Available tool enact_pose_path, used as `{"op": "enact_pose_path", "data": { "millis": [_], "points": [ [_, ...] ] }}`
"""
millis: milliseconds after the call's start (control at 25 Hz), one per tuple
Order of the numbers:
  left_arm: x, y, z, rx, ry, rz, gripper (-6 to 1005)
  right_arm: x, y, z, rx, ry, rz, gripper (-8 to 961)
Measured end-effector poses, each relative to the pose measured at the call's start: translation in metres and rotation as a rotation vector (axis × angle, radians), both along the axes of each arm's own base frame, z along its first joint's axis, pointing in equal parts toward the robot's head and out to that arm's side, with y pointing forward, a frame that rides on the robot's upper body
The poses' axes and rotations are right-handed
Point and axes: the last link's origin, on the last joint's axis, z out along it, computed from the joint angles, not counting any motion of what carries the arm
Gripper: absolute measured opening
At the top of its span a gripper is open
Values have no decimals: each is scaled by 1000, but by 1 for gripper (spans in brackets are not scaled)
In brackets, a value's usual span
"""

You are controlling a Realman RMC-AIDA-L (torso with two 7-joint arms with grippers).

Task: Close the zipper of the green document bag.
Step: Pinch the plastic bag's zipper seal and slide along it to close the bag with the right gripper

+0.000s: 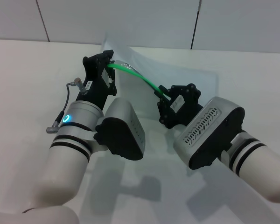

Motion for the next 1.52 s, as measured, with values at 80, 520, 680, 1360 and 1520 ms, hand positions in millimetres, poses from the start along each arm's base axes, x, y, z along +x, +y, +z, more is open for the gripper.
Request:
{"op": "enact_pose_path", "data": {
  "millis": [80, 520, 680, 1360, 1520],
  "points": [
    [0, 0, 0, 0, 0, 0, 67, 3, 0, 0, 0, 0, -10, 79],
    [0, 0, 0, 1, -1, 0, 68, 17, 3, 2, 5, 10, -62, 79],
    [0, 0, 0, 2, -1, 0, 68, 21, 4, 3, 7, 9, -73, 79],
    [0, 0, 2, 14, -13, 0, 69, 44, 12, 8, 24, 2, -152, 78],
    [0, 0, 2, 14, -13, 0, 69, 50, 14, 10, 25, 8, -179, 78]
  ]
}}
